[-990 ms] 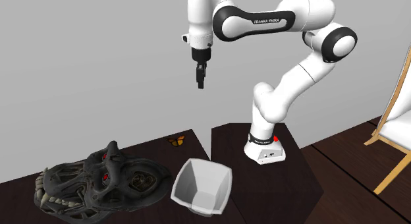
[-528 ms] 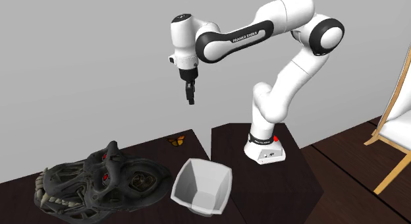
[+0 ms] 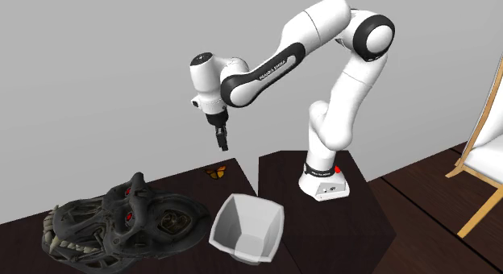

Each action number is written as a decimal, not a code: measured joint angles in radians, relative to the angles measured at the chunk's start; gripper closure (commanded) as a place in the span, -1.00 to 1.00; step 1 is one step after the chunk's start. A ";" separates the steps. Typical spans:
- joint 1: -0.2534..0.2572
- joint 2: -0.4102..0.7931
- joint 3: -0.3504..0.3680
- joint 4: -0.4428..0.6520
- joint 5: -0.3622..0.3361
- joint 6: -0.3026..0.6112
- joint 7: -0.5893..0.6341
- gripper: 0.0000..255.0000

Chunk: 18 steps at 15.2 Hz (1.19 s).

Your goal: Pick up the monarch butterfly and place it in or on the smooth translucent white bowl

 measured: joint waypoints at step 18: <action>0.016 0.385 0.017 0.015 -0.060 0.292 -0.020 -1.00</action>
